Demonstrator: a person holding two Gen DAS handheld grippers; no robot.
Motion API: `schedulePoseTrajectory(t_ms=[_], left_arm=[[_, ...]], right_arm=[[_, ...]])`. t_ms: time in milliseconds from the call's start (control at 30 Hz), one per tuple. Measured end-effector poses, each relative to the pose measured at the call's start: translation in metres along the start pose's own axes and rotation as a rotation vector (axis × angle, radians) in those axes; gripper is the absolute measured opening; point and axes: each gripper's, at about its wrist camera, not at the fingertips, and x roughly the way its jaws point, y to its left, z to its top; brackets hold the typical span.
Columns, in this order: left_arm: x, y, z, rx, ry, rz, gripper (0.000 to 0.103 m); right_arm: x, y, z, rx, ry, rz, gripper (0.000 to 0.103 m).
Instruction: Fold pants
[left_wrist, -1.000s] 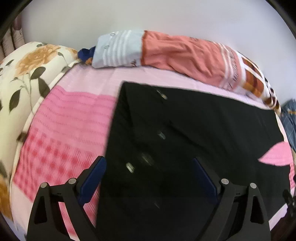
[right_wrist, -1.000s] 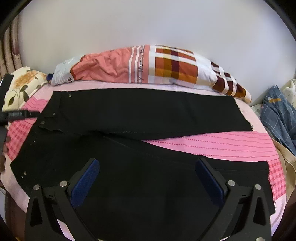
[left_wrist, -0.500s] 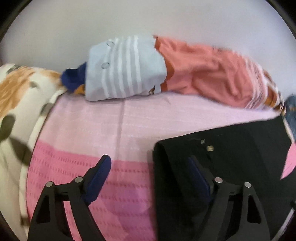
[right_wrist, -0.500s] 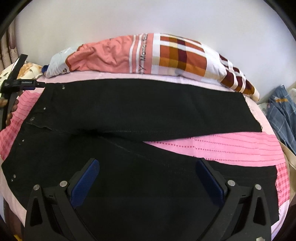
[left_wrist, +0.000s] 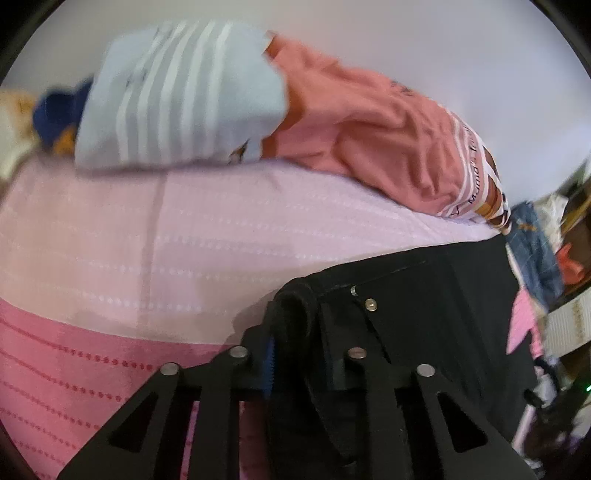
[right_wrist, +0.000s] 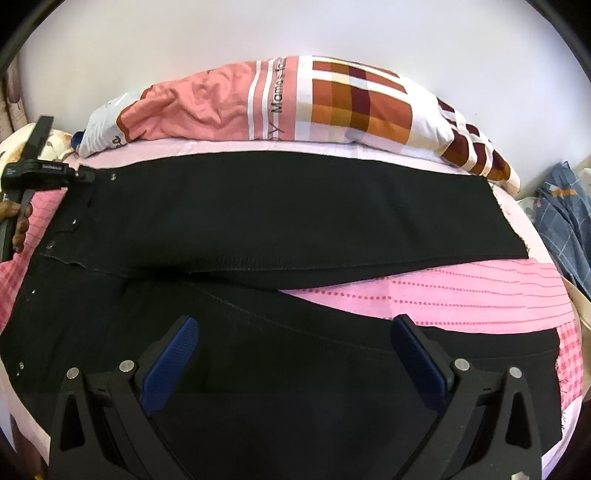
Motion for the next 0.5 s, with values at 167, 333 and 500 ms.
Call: schedulePoseTrajectory(t_ms=[167,333,500], left_arm=[[-0.012,-0.022,-0.002,0.011,-0.060,0.086,0.015],[-0.060,-0.050,-0.023,-0.056,-0.244,0.075,0.015],[-0.102,-0.084,-0.066,-0.079,-0.374,0.008,0.015]], right_arm=[[0.014,-0.004,0.006,0.004,0.032,0.038,0.103],[0.034,-0.048,0.047,0.132,0.051,0.098,0.103],[0.066,-0.100,0.102,0.375,0.140,0.297,0.103]])
